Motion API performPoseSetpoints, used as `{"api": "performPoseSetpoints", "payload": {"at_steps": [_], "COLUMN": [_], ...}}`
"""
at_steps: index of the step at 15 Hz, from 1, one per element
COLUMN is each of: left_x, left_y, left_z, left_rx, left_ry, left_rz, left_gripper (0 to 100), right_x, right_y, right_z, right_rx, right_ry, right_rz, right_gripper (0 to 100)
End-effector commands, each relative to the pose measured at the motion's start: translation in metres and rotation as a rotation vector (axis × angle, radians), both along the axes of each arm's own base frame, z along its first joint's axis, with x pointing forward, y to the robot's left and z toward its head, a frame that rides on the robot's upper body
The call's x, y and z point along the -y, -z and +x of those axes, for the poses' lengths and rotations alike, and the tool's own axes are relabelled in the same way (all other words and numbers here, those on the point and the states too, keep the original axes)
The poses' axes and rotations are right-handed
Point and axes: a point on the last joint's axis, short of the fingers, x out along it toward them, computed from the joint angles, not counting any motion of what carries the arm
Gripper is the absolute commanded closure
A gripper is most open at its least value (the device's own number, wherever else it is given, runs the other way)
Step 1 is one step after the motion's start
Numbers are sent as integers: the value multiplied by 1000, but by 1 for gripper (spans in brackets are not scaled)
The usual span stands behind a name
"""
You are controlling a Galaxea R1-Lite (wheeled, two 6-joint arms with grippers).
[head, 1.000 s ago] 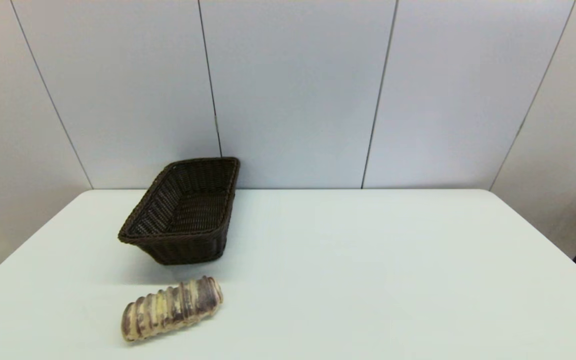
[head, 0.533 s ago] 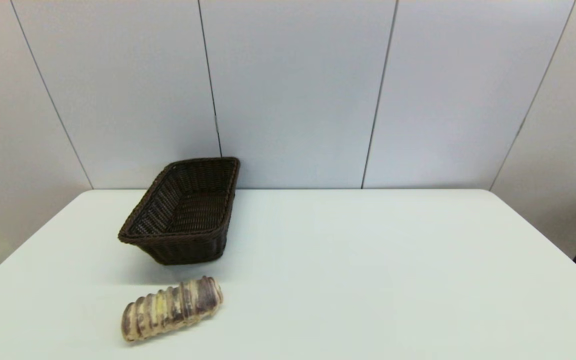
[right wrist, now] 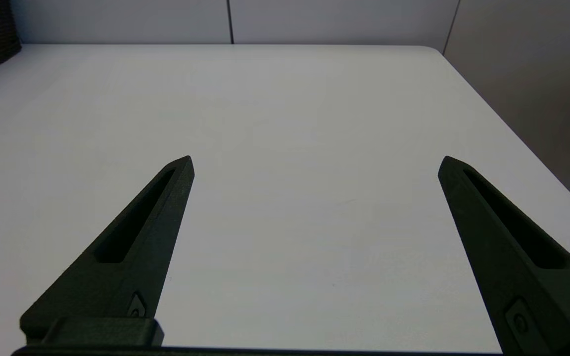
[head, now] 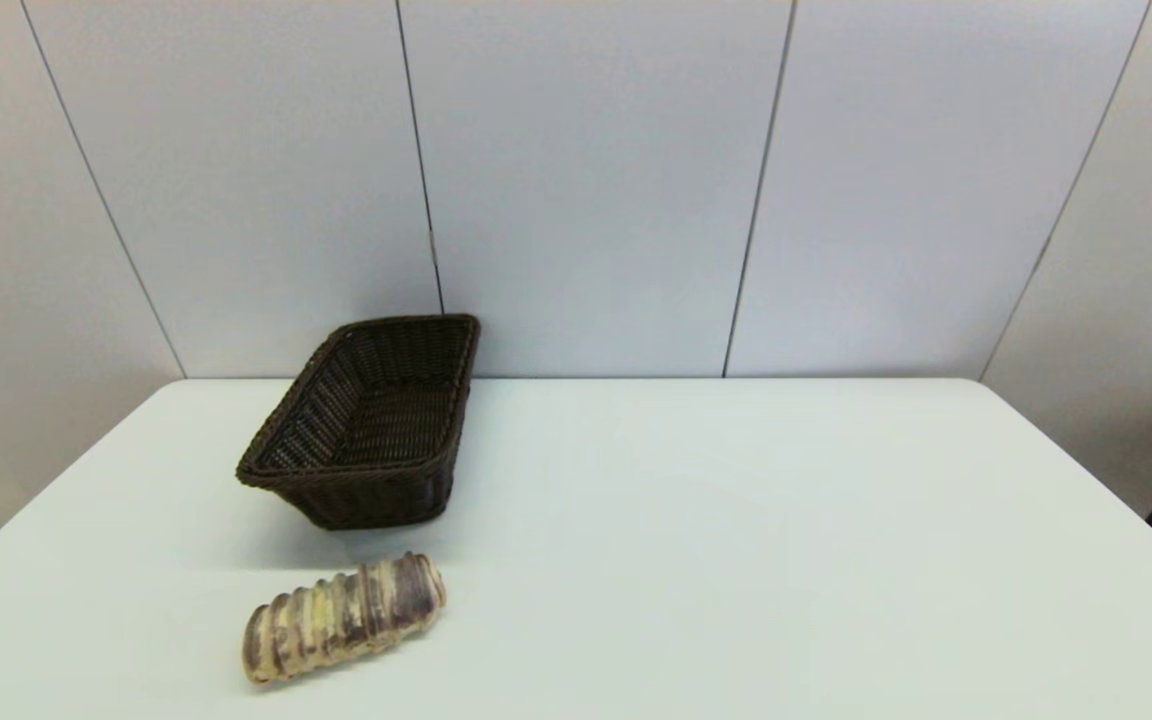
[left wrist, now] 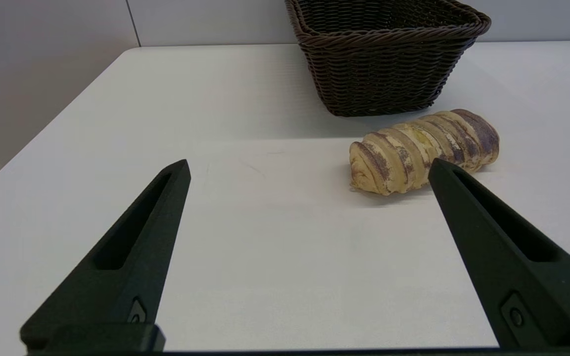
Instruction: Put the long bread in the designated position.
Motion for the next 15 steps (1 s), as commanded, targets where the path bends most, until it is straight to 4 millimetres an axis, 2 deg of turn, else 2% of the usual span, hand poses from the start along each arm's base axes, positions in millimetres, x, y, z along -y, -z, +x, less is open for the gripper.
{"api": "performPoseSetpoints", "payload": {"at_steps": [1,15], "left_x": [0,0], "left_y": [0,0], "left_z": [0,0], "left_rx": [-3,-3], "left_ry": [0,0], "left_rz": [-1,0], "left_gripper": [0,0], "right_x": [0,0], "right_y": [0,0], "right_z": [0,0], "right_rx": [-1,1], "right_ry": [-1,-1], "right_rz": [0,0], "right_gripper": [0,0]}}
